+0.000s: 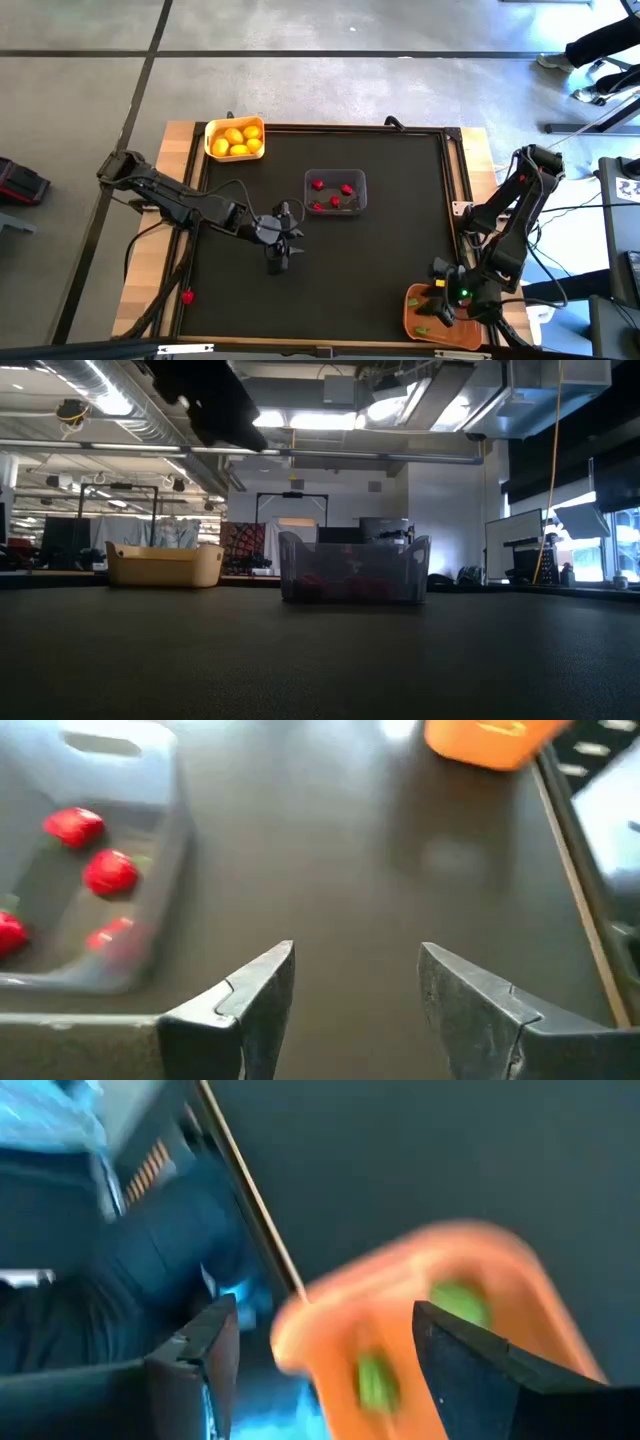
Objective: Sort produce into baskets
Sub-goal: Put the red bell pepper into the transparent bin
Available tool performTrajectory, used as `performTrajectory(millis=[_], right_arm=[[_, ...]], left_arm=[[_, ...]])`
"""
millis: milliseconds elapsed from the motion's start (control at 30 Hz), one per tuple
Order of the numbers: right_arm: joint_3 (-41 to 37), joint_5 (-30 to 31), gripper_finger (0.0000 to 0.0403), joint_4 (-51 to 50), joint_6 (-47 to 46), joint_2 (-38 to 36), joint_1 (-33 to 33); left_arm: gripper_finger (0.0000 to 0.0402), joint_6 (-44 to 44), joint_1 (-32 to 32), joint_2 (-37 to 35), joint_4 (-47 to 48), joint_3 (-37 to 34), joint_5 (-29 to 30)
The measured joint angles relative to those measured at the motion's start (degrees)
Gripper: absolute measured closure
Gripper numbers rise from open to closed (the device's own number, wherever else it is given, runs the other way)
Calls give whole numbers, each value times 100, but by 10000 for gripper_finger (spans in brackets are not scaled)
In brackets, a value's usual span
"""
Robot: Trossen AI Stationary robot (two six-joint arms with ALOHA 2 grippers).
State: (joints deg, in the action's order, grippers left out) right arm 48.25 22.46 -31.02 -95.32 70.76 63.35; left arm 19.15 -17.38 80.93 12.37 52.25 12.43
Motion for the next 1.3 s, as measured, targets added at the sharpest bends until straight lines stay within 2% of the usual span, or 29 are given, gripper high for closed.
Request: performTrajectory(millis=[100,333,567,700,967,1300], right_arm=[[75,836,167,17,635,-26,-109],[81,2129,166,4,2161,24,-676],[81,2894,166,-1,3763,25,-1456],[81,2946,166,-14,4471,27,-1891],[81,2943,166,-56,5200,27,-2492],[81,2897,166,-63,5668,27,-2640]], left_arm=[[194,263,-216,-5,465,178,-159],[194,1494,-836,-11,2071,587,-624],[194,3299,-1536,-11,3469,631,-1238],[194,4180,-1953,-11,4101,631,-1394],[194,5272,-2648,98,4457,631,-1567],[194,5581,-3031,786,4455,631,-2764]])
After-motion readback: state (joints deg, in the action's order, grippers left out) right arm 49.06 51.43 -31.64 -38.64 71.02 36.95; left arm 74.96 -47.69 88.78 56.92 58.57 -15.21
